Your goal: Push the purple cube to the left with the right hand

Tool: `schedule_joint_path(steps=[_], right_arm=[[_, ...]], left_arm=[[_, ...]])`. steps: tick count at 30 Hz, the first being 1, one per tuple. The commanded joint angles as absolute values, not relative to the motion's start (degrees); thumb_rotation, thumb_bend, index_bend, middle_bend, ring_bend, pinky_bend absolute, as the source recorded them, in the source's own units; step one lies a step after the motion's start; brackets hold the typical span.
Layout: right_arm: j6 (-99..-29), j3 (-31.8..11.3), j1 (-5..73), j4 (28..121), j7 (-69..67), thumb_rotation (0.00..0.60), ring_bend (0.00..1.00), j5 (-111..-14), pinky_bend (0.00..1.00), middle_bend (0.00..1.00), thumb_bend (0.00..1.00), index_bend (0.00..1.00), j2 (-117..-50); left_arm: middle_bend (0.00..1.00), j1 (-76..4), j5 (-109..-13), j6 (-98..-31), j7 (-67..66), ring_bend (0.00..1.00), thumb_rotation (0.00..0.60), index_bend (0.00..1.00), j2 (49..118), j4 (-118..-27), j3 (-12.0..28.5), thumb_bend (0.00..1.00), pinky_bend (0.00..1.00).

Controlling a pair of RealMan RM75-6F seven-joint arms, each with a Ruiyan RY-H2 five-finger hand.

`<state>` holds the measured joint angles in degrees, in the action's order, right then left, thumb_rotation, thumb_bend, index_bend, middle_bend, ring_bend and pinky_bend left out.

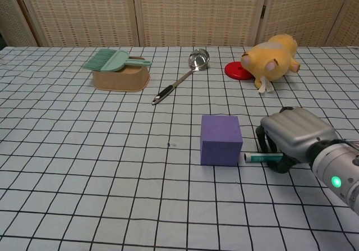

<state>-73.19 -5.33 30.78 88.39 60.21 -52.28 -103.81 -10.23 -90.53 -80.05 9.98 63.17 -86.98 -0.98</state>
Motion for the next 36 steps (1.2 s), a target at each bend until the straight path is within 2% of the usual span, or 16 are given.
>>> schedule_joint_path(steps=[1,5,10,15,18,26,36], right_arm=[[-73.49,-5.05,30.75,88.29,60.24,0.600,0.28,-52.57,0.16,0.56,0.29,0.73,-103.88],[-73.90,-4.42,30.67,88.03,60.69,0.600,0.34,-52.85,0.23,0.61,0.31,0.79,-104.01],[-73.97,-4.02,30.54,87.58,60.86,0.600,0.50,-52.77,0.41,0.71,0.35,0.92,-103.89],[-74.89,-3.72,29.78,87.70,58.23,0.600,0.63,-54.89,0.50,0.84,0.39,1.00,-102.85],[-75.45,-3.75,29.28,88.41,56.48,0.600,0.65,-56.25,0.51,0.87,0.40,1.00,-101.49],[-74.72,-5.20,29.61,91.02,55.29,0.600,0.65,-56.72,0.51,0.87,0.41,1.00,-98.17],[-72.35,-6.10,31.97,91.42,57.05,0.600,0.65,-55.99,0.51,0.87,0.41,1.00,-99.40]], left_arm=[[0.00,-10.27,-90.48,-79.95,10.04,0.00,0.600,0.00,63.15,-86.99,-0.97,0.40,0.07],[0.00,-10.22,-90.35,-80.05,10.09,0.00,0.600,0.00,63.09,-86.99,-0.92,0.40,0.07],[0.00,-10.11,-90.16,-80.23,10.01,0.00,0.600,0.00,63.06,-86.97,-0.83,0.40,0.07],[0.00,-10.01,-89.85,-80.33,9.75,0.00,0.600,0.00,63.11,-86.95,-0.69,0.40,0.07],[0.00,-10.01,-89.76,-80.26,9.42,0.00,0.600,0.00,63.21,-86.97,-0.67,0.40,0.07],[0.00,-10.03,-89.48,-80.17,8.55,0.00,0.600,0.00,63.48,-87.12,-0.51,0.40,0.07],[0.00,-10.07,-88.53,-79.63,8.86,0.00,0.600,0.00,63.60,-86.50,-0.23,0.40,0.07]])
